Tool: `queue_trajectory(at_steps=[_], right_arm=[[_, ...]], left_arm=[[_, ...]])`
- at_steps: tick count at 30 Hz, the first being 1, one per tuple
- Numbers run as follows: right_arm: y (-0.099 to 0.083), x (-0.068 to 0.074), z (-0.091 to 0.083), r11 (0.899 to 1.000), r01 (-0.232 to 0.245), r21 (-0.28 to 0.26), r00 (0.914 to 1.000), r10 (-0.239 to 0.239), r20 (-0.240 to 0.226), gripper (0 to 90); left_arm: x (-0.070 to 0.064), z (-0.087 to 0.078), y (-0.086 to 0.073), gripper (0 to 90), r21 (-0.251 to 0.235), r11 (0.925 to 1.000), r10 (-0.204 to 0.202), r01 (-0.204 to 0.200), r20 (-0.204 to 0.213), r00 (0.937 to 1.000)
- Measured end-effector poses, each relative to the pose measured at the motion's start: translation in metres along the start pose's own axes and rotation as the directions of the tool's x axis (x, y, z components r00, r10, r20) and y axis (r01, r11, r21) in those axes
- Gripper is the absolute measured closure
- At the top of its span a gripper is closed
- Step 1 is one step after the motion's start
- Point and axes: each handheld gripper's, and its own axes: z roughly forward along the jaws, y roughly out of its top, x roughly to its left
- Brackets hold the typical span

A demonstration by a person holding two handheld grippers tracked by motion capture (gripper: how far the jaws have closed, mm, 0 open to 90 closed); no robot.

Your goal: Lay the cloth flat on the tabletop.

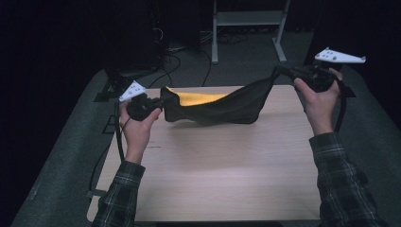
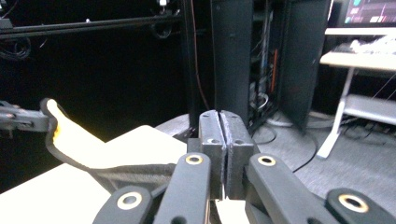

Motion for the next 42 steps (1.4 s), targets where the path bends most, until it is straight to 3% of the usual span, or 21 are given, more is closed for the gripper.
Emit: queue_trajectory(at_steps=[1,4,12,18,26,35,37,42], right_arm=[[-0.015,-0.001,0.002,1.000,-0.018,0.024,0.9998,0.018,-0.004,87.8],[-0.032,-0.003,0.005,0.998,-0.031,0.052,0.9994,0.032,-0.014,87.8],[-0.058,0.002,-0.006,0.997,-0.056,0.058,0.9971,0.059,-0.047,87.7],[-0.075,0.015,-0.023,0.997,-0.031,0.073,0.9952,0.038,-0.090,87.7],[-0.105,0.034,-0.051,0.993,-0.013,0.118,0.9904,0.029,-0.135,87.7],[-0.141,0.053,-0.082,0.980,-0.006,0.200,0.9835,0.042,-0.176,87.6],[-0.147,0.057,-0.090,0.978,-0.006,0.210,0.9812,0.046,-0.187,87.6],[-0.160,0.072,-0.101,0.974,-0.001,0.228,0.9706,0.056,-0.234,87.6]], left_arm=[[-0.001,0.004,-0.013,85.3,0.029,0.9994,-0.018,0.018,0.008,0.9998],[-0.003,0.007,-0.029,85.2,0.066,0.9973,-0.035,0.033,0.020,0.9992],[-0.005,0.003,-0.052,85.1,0.101,0.9932,-0.062,0.058,0.040,0.9973],[-0.009,-0.005,-0.066,85.1,0.141,0.9875,-0.082,0.072,0.068,0.9943],[-0.017,-0.022,-0.087,85.1,0.185,0.9774,-0.122,0.102,0.098,0.9876],[-0.033,-0.050,-0.113,85.0,0.237,0.9641,-0.152,0.120,0.124,0.9805],[-0.035,-0.053,-0.116,84.9,0.242,0.9626,-0.156,0.123,0.124,0.9800],[-0.038,-0.070,-0.131,84.7,0.276,0.9503,-0.181,0.144,0.113,0.9769]])
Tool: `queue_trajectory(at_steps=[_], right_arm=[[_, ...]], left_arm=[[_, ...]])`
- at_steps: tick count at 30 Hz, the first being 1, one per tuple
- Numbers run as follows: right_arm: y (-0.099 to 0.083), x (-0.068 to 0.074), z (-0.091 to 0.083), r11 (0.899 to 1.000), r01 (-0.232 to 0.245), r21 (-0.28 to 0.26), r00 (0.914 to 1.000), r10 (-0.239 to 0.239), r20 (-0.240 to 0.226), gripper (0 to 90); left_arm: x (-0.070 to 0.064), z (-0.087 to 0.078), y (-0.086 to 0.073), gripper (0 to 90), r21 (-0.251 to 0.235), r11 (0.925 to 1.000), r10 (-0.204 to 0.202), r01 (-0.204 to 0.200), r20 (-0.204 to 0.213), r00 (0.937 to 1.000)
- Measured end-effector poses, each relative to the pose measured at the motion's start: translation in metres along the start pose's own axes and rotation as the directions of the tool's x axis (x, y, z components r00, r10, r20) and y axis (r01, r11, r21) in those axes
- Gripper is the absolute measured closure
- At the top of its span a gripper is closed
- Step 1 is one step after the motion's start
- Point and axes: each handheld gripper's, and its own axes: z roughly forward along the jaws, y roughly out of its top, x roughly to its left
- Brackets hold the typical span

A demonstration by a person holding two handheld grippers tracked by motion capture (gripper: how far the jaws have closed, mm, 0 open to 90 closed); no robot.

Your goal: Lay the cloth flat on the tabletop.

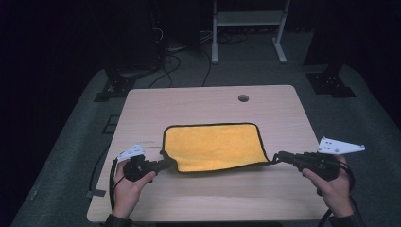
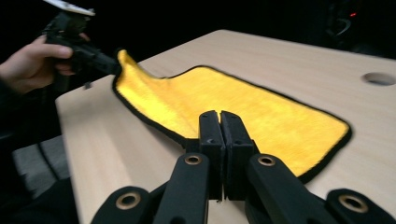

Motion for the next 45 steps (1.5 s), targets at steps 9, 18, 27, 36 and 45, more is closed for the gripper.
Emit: queue_trajectory(at_steps=[9,18,27,36,45], right_arm=[[-0.023,0.020,0.001,0.996,0.017,0.086,0.9996,-0.015,-0.024,87.5],[-0.041,0.021,0.001,0.990,-0.005,0.142,0.9990,0.011,-0.044,87.4],[-0.052,0.019,-0.001,0.987,-0.017,0.160,0.9982,0.026,-0.053,78.8],[-0.047,0.006,0.003,0.992,-0.015,0.126,0.9996,0.012,0.025,57.3],[-0.048,-0.030,0.026,0.981,-0.022,0.192,0.9800,-0.017,0.198,44.5]], left_arm=[[-0.003,-0.002,-0.027,84.1,0.077,0.9959,-0.048,0.047,0.006,0.9988],[-0.005,0.000,-0.046,83.2,0.159,0.9837,-0.085,0.085,-0.006,0.9964],[-0.003,-0.011,-0.050,72.9,0.159,0.9834,-0.082,0.087,-0.040,0.9958],[-0.001,-0.018,-0.034,61.7,0.109,0.9937,0.038,-0.026,-0.111,0.9931],[0.011,-0.003,-0.020,51.5,0.074,0.9900,0.133,-0.120,-0.203,0.9701]])
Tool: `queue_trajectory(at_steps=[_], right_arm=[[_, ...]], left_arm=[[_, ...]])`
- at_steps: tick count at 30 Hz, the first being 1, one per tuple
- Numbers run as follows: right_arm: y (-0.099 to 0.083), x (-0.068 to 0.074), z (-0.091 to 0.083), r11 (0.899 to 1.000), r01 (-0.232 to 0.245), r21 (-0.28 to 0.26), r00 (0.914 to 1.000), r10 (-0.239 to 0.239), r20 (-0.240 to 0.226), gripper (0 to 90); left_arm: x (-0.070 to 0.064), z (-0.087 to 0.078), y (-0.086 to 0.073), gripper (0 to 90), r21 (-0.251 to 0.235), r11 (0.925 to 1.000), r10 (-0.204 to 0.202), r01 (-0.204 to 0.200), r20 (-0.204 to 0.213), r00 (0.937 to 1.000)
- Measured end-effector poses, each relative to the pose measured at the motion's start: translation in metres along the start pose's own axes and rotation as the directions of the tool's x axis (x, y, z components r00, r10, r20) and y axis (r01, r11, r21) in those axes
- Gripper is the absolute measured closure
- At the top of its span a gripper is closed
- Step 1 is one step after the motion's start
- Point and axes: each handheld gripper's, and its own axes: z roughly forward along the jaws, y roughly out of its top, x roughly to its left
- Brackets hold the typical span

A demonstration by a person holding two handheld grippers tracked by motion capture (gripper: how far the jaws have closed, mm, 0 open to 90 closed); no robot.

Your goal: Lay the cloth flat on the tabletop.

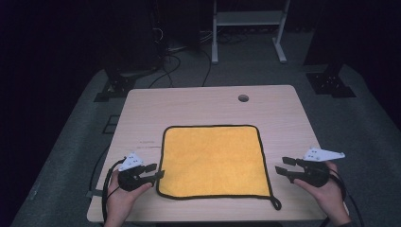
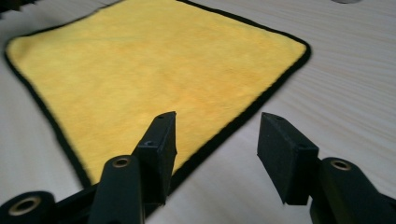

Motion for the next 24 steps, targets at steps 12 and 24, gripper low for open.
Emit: queue_trajectory(at_steps=[12,24], right_arm=[[0.001,-0.040,0.038,0.994,-0.059,0.092,0.9872,0.044,0.153,38.9],[-0.007,-0.062,0.047,0.987,-0.112,0.113,0.9730,0.086,0.214,39.0]], left_arm=[[0.023,0.023,0.008,37.8,0.013,0.9987,-0.047,0.049,-0.079,0.9958],[0.042,0.055,0.012,27.9,0.086,0.9957,-0.025,0.036,-0.130,0.9912]])
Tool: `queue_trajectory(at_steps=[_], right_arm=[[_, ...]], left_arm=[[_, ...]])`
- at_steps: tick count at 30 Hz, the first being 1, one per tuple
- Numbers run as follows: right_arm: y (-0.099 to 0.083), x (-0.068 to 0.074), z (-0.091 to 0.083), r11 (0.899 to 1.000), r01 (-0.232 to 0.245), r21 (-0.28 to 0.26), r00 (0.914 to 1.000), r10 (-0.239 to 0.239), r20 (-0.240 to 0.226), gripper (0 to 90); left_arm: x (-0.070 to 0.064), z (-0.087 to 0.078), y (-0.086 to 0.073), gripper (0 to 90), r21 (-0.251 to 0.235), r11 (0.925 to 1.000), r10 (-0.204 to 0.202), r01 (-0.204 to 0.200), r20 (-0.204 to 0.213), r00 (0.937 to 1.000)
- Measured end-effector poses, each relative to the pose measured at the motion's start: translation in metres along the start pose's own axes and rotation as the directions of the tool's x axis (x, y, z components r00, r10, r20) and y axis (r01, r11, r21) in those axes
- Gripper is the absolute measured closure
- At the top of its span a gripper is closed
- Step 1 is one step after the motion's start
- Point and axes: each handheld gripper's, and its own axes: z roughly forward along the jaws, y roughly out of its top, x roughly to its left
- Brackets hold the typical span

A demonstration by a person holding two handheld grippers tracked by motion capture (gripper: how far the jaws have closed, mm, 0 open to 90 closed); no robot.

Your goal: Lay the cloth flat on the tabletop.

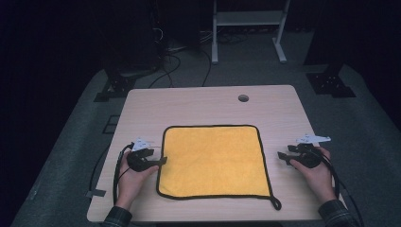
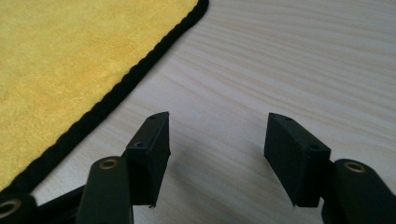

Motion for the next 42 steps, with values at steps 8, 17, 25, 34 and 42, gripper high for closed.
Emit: queue_trajectory(at_steps=[8,17,25,34,42], right_arm=[[-0.003,0.002,0.004,1.000,0.023,-0.008,0.9997,-0.023,0.002,34.2],[-0.003,0.006,0.005,0.999,0.050,0.002,0.9986,-0.050,0.019,29.7],[-0.003,0.006,0.005,0.999,0.052,0.003,0.9985,-0.052,0.018,28.8],[-0.003,0.006,0.005,0.999,0.052,0.003,0.9985,-0.052,0.017,28.4],[-0.003,0.006,0.005,0.999,0.053,0.003,0.9985,-0.053,0.015,27.9]], left_arm=[[-0.001,0.018,0.002,26.5,0.006,0.9997,0.024,-0.024,-0.001,0.9997],[-0.009,0.026,0.004,26.5,0.026,0.9982,0.056,-0.055,-0.033,0.9979],[-0.014,0.024,-0.001,31.6,-0.004,0.9988,0.049,-0.050,-0.058,0.9971],[-0.015,0.020,-0.004,54.4,-0.024,0.9983,0.053,-0.053,-0.028,0.9982],[-0.013,0.020,-0.004,70.1,-0.030,0.9990,0.033,-0.033,-0.014,0.9994]])
